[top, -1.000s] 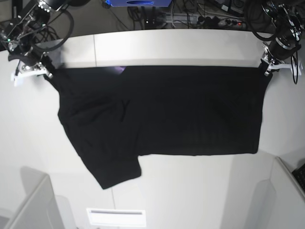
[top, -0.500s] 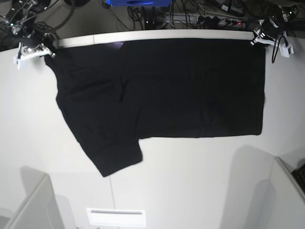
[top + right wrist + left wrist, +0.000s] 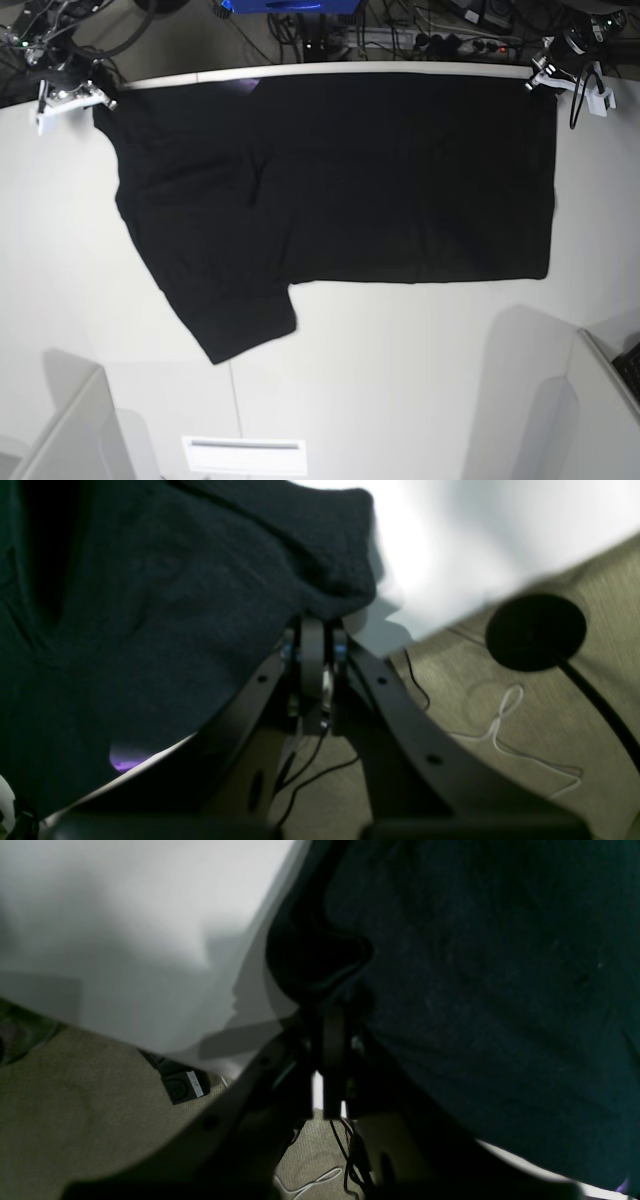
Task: Fold the T-shirt properly
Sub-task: 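Drag the shirt with both grippers toward the robot, then release, then move the right gripper to the shirt's hem corner near the sleeve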
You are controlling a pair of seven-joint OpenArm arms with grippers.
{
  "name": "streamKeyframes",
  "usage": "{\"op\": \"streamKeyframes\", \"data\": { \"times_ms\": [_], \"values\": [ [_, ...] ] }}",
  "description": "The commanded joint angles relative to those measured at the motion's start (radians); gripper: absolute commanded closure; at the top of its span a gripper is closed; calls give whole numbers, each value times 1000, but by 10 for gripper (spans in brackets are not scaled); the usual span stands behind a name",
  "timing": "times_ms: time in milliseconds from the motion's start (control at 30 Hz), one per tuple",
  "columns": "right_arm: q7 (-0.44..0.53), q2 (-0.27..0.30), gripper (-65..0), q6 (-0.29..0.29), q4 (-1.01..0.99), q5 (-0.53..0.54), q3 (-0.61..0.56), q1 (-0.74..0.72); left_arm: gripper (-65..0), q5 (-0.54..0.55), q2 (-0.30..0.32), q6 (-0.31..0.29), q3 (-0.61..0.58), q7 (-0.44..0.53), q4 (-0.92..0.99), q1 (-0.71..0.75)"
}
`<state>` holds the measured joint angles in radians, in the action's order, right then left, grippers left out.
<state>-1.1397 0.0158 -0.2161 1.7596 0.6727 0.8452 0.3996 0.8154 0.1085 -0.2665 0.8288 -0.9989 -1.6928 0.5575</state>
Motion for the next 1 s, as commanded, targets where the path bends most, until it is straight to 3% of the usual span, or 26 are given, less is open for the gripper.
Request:
{"op": "streamKeyframes", "data": {
  "times_ms": [0,33,133,167,300,367,433,600,733,833,967],
  "values": [
    [16,13,0,-3,18,8,12,-1,0,6,15,-6,11,15,-17,11],
    [16,13,-71,-3,20,8,12,0,-16,6,17,-6,11,15,-19,12],
    [16,13,-297,-3,24,9,12,11,-165,8,15,-6,34,15,-51,14],
    [16,13,-342,-3,35,9,13,12,-219,8,12,-6,59,15,-72,14],
    [26,-17,-353,-3,118,9,13,34,-434,8,-14,-6,166,13,-168,14],
    [26,-30,-353,-3,179,6,13,40,-513,9,-14,-6,202,13,-203,12],
    [28,-49,-353,-3,230,5,13,43,-551,9,-10,-6,232,13,-229,8],
    [115,-46,-353,-9,244,3,1,-9,-499,6,-5,-17,286,13,-235,-27],
    [106,46,-353,-10,214,3,-68,-144,-410,2,20,-130,312,13,-235,-60],
    [114,132,-353,-10,133,3,-197,-248,-316,2,52,-185,309,13,-235,-73],
    [117,212,-353,-3,-42,2,-343,-436,-114,0,75,-192,309,13,-234,-73]
  ]
}}
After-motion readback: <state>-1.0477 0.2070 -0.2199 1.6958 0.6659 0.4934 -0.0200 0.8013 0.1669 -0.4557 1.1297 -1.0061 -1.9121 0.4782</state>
